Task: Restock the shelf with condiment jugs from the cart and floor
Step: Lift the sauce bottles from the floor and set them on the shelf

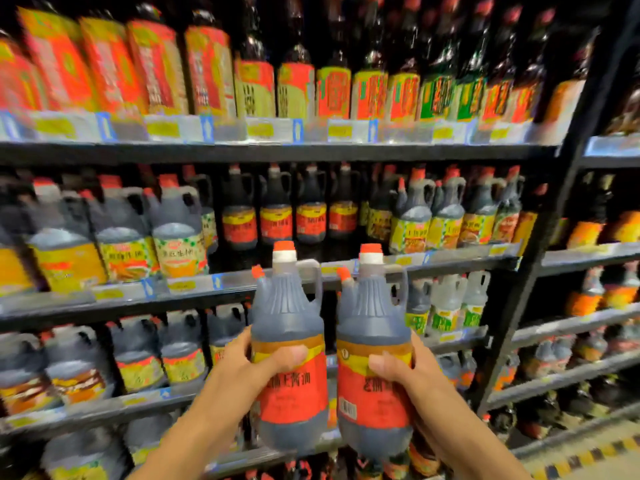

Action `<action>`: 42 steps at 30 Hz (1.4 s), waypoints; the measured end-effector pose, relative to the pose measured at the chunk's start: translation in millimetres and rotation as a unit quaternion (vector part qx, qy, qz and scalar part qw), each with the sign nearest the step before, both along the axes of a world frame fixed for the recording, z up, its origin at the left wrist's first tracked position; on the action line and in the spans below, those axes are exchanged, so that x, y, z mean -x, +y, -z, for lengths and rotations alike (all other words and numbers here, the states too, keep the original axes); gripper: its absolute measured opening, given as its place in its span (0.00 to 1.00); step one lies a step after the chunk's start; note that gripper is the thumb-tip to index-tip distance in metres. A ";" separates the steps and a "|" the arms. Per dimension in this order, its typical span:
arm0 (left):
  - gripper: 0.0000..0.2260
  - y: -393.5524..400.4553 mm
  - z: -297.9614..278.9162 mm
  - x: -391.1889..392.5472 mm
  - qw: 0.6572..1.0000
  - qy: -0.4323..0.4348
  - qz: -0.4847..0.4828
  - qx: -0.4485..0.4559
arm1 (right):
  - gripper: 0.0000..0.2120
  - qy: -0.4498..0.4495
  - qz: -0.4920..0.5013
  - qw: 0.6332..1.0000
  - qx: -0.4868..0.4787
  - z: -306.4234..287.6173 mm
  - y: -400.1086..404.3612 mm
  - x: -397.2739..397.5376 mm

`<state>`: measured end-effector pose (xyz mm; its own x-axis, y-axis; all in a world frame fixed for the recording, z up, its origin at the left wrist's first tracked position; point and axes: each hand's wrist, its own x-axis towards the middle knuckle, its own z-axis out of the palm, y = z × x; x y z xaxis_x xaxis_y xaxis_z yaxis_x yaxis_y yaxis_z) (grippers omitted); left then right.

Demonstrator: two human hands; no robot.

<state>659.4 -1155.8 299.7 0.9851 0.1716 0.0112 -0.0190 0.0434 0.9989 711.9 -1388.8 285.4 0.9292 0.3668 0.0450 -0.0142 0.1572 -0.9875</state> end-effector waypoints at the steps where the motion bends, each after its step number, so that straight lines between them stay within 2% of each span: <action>1: 0.36 1.4 -15.1 0.6 1.000 0.005 -0.007 0.003 | 0.43 0.000 -0.002 1.000 0.006 -15.8 0.3 -2.2; 6: 0.35 7.3 -75.2 1.1 0.999 -0.002 -0.039 0.002 | 0.38 -0.019 -0.027 0.999 0.013 -76.5 8.6 -18.0; 12: 0.35 11.4 -99.2 -9.8 0.997 0.005 -0.073 -0.009 | 0.36 -0.034 -0.066 0.997 0.011 -103.0 18.3 -41.3; 20: 0.31 18.5 -82.6 -18.9 0.994 0.062 -0.087 -0.018 | 0.32 0.014 -0.109 0.993 0.031 -85.3 29.4 -68.5; 26: 0.26 42.3 -67.7 -42.4 0.992 0.090 -0.085 0.029 | 0.32 0.053 -0.095 0.993 0.055 -67.3 57.4 -89.5; 30: 0.23 60.8 -64.3 -60.7 0.994 0.072 -0.074 0.033 | 0.30 0.047 -0.084 0.992 0.077 -62.3 79.7 -104.4; 35: 0.27 85.0 -59.0 -86.4 0.997 0.043 -0.064 0.014 | 0.25 0.038 -0.063 0.995 0.070 -59.1 106.4 -119.8; 42: 0.22 95.7 -45.1 -118.8 0.997 0.017 -0.081 0.003 | 0.32 0.010 -0.051 0.996 0.074 -50.5 126.8 -156.0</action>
<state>778.2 -1060.1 344.8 0.9446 0.3275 -0.0227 0.0073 0.0482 0.9988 867.9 -1262.0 335.9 0.8865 0.4614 -0.0348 -0.0424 0.0060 -0.9991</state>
